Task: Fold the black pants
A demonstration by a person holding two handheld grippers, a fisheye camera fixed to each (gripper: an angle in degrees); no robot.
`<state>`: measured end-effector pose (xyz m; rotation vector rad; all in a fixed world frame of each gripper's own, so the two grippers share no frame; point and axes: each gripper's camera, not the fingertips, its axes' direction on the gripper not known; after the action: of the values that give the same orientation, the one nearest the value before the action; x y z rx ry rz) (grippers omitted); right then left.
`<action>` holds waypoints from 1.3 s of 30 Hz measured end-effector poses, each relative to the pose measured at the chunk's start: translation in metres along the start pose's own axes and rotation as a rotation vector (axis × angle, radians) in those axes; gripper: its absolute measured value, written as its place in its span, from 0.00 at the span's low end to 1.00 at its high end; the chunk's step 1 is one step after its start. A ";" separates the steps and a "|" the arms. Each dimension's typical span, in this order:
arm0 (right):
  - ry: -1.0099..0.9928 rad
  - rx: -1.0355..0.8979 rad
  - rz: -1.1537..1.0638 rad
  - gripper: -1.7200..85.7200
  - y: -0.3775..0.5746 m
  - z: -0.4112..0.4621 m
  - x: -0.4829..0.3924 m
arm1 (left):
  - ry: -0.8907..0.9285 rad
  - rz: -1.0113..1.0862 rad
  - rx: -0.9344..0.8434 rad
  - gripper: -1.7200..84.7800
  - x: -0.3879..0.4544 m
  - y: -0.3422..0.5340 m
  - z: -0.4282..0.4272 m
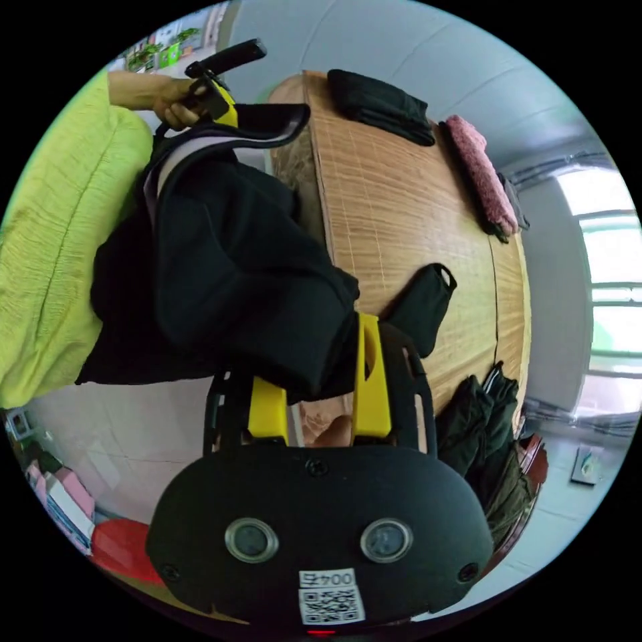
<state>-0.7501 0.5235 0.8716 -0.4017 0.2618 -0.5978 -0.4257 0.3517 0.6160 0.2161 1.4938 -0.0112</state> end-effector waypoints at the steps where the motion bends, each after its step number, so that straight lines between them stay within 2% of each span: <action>1: 0.021 0.030 -0.016 0.16 -0.004 -0.006 -0.002 | 0.030 0.024 -0.017 0.05 0.005 -0.002 0.003; 5: 0.071 0.162 0.015 0.09 -0.005 -0.033 -0.011 | 0.114 0.096 -0.094 0.07 0.022 -0.010 0.016; 9: 0.096 0.171 0.072 0.06 0.002 -0.044 -0.014 | 0.148 0.160 -0.179 0.11 0.046 -0.022 0.038; 12: 0.054 0.212 0.269 0.05 0.026 -0.060 0.008 | 0.117 0.205 -0.262 0.11 0.072 -0.032 0.060; 15: -0.034 0.337 0.547 0.05 0.075 -0.091 0.047 | 0.024 0.339 -0.348 0.07 0.113 -0.041 0.076; 18: -0.098 0.491 0.716 0.05 0.129 -0.137 0.076 | 0.002 0.377 -0.194 0.05 0.147 -0.056 0.051; 24: 0.093 0.707 0.999 0.04 0.214 -0.255 0.116 | 0.074 0.391 0.234 0.03 0.224 -0.128 -0.049; 28: 0.118 1.023 1.189 0.03 0.288 -0.346 0.132 | 0.213 0.415 0.506 0.03 0.286 -0.170 -0.124; 29: 0.105 1.117 1.214 0.03 0.307 -0.369 0.133 | 0.221 0.422 0.522 0.03 0.295 -0.175 -0.132; 39: 0.397 1.297 1.166 0.02 0.315 -0.544 0.125 | -0.124 0.723 0.788 0.03 0.542 -0.198 -0.232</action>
<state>-0.6869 0.5294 0.2335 1.1025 0.3731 0.3895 -0.6386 0.2600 0.0390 1.3529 1.1526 -0.0318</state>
